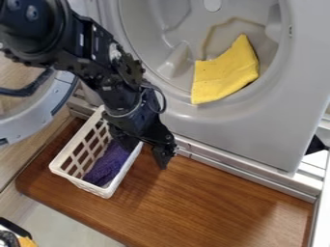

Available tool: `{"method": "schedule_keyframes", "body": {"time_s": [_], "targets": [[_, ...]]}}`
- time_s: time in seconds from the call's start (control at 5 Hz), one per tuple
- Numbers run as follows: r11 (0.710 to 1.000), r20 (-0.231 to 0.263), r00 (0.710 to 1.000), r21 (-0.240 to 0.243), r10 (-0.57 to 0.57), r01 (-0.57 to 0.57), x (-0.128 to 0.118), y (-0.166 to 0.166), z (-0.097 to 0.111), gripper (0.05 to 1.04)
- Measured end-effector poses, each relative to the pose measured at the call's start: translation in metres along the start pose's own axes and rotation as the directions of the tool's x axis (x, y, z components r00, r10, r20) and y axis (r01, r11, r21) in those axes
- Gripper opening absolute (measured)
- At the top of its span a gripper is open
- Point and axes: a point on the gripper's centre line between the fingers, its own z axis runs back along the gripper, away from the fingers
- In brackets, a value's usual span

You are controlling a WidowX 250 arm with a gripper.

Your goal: Put the purple cloth inside the washing maching

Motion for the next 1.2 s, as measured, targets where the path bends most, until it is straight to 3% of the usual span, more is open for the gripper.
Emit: {"method": "schedule_keyframes", "body": {"time_s": [0.2, 0.6, 0.8, 1.0, 1.2], "targets": [[1.0, -0.022, 1.0, 0.0, 0.005, -0.005, -0.004, 0.0, -0.004, 1.001], [0.981, -0.062, 0.984, 0.106, 0.17, -0.162, 0.007, 0.052, -0.029, 1.001], [0.966, -0.082, 0.97, 0.141, 0.229, -0.216, 0.008, 0.072, -0.041, 1.001], [0.966, -0.111, 0.966, 0.146, 0.231, -0.215, 0.007, 0.073, -0.054, 0.962], [0.97, -0.114, 0.97, 0.138, 0.216, -0.2, 0.007, 0.071, -0.055, 0.68]]}}
